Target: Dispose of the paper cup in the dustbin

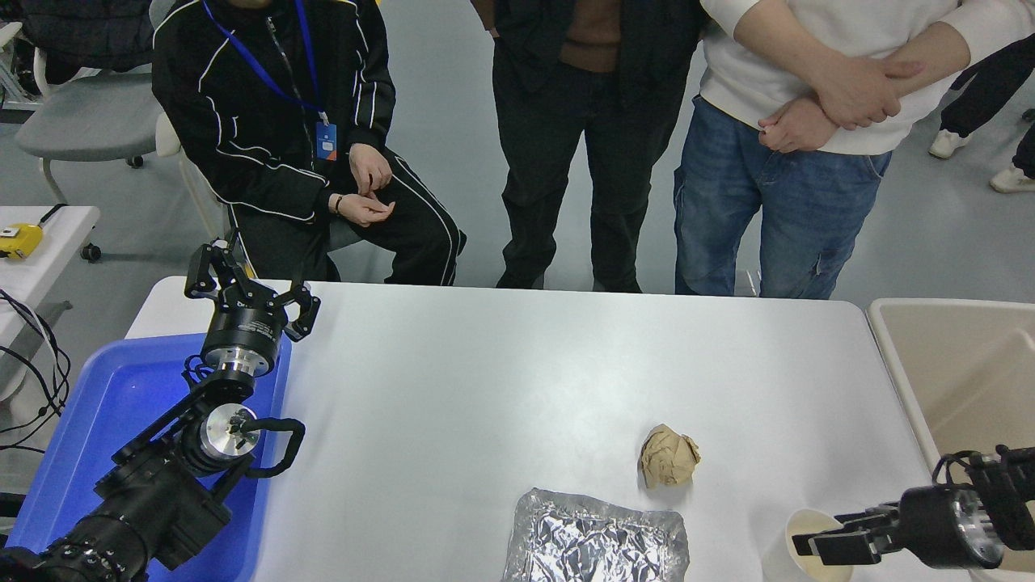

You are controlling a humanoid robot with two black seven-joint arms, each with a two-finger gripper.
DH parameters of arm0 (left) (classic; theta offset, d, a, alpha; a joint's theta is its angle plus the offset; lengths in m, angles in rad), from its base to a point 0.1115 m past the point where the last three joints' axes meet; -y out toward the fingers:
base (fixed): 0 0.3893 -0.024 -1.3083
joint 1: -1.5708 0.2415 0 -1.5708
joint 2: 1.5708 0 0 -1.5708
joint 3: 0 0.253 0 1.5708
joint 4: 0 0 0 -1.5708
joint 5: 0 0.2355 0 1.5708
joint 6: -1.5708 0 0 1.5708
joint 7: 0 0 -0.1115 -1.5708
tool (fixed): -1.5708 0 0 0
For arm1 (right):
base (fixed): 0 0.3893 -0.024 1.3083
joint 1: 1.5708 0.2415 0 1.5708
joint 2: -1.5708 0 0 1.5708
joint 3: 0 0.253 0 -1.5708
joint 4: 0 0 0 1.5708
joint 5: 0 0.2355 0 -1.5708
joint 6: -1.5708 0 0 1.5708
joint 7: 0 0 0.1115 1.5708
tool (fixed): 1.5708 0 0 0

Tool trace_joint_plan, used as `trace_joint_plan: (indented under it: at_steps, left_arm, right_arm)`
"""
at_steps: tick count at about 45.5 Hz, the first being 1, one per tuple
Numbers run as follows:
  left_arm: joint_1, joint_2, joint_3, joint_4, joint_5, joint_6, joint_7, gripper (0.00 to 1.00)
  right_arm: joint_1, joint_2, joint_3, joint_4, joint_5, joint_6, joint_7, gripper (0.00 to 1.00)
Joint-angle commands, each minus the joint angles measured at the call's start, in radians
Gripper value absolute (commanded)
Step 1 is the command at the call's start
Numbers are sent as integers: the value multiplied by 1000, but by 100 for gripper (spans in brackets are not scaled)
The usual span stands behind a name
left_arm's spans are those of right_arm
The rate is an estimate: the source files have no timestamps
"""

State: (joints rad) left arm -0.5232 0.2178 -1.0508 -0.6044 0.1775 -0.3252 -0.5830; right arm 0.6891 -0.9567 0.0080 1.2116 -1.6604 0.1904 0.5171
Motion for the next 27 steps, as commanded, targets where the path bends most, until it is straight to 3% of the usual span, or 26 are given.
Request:
trace_joint_plan:
  at_steps: [1,11,14,27]
  left_arm:
    - [0,0,0,0,-1,0,0,100]
    - [0,0,0,0,0,0,0,100]
    - [0,0,0,0,0,0,0,100]
    - [0,0,0,0,0,0,0,100]
  right_arm:
    - [-8,12,1,-78,-2,-26,15,63]
    - [-10,13,-3,-132,2,-26,15,20]
    - [-13,13,-5,-136,16,-26,18,0]
    - [-17,12,1,-138,27,-31,55,0]
